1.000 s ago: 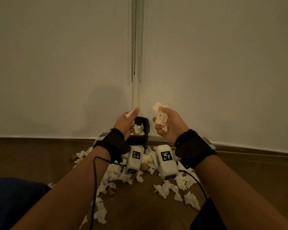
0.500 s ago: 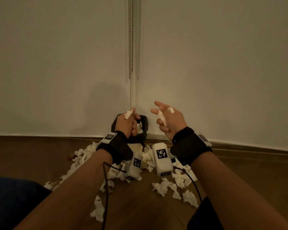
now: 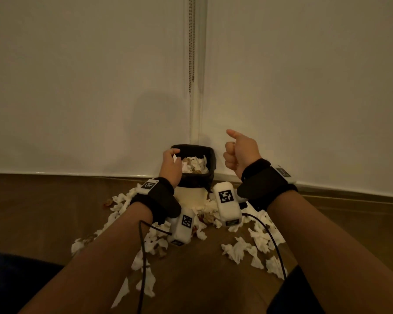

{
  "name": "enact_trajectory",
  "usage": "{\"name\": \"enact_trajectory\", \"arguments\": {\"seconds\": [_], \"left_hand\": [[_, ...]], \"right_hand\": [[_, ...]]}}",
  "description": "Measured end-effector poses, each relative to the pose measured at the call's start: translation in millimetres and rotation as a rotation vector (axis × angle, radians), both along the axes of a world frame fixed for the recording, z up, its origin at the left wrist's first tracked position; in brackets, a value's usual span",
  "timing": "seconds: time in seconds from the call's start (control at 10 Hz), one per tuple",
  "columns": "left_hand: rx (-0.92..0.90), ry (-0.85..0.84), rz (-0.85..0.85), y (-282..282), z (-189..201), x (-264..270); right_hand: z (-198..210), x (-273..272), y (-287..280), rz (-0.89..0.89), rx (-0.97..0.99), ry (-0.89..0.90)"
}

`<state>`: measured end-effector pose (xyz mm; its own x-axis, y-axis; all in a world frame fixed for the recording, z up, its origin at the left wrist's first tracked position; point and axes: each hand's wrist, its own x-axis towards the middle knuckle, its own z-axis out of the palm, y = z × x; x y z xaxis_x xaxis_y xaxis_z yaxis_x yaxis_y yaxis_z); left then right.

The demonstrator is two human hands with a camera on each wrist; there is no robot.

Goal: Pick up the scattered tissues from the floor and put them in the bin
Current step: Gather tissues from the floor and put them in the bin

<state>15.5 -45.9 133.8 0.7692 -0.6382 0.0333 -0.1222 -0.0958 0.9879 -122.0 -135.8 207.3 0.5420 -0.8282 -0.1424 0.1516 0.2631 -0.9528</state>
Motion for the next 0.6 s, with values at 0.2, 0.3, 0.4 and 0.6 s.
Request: {"name": "enact_trajectory", "arguments": {"seconds": [0.2,0.3,0.4,0.6], "left_hand": [[0.099,0.105,0.003,-31,-12,30],[0.156,0.041,0.028,-44,-26,47],[0.172,-0.039,0.012,-50,-36,61],[0.389,-0.556,0.043,-56,-62,80]], "right_hand": [[-29,33,-28,-0.085,0.073,0.064],[-55,51,-40,0.005,0.085,0.173],[-91,80,-63,0.100,-0.137,0.338],[-118,108,-80,-0.136,-0.377,0.579]]}}
